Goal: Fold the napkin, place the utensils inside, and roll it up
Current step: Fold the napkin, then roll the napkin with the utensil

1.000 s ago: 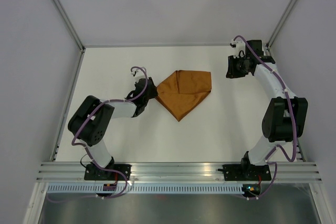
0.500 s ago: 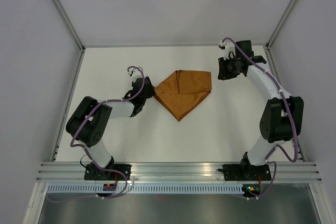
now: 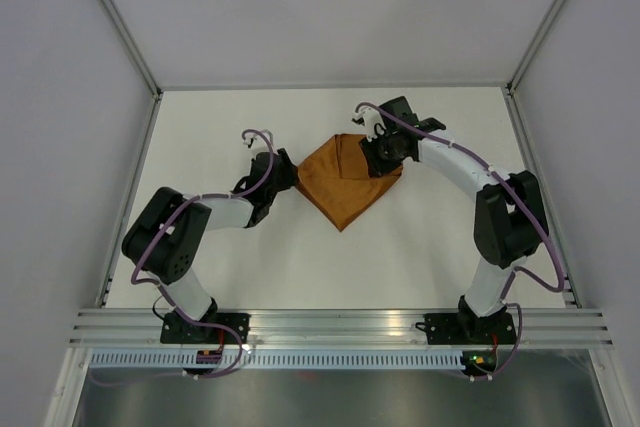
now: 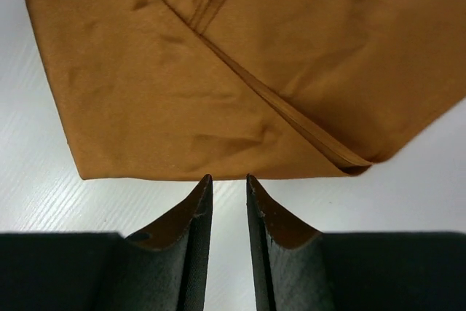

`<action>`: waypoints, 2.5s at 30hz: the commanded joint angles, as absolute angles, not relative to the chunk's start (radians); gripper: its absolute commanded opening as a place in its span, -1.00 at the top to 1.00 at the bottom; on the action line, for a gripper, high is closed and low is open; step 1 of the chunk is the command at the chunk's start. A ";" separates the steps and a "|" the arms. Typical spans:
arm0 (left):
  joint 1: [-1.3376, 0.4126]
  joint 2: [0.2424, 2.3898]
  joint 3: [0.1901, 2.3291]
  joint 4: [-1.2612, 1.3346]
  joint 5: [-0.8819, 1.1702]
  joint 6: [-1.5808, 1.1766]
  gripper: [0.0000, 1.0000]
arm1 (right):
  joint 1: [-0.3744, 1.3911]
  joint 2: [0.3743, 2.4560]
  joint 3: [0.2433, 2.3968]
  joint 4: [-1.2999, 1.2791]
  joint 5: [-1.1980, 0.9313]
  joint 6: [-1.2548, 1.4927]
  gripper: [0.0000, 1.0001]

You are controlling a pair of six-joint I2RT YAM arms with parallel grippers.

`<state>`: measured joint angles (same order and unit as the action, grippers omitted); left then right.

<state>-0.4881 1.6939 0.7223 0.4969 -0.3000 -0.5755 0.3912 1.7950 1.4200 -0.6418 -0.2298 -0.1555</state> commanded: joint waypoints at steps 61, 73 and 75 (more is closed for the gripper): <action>-0.296 1.353 0.960 0.080 -0.187 -0.657 -0.22 | 0.968 2.106 1.462 -0.356 0.450 -0.132 -0.04; -0.295 1.370 0.948 0.104 -0.164 -0.666 -0.22 | 0.896 2.100 1.436 -0.350 0.328 -0.130 0.05; -0.293 1.373 0.946 0.106 -0.164 -0.667 -0.22 | 0.893 2.095 1.433 -0.350 0.295 -0.129 0.09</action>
<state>-0.2989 1.3663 0.9344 0.0780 -0.1806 -0.6804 0.9062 2.1075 1.4609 -0.3180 0.3641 -0.1249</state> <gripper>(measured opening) 0.609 0.464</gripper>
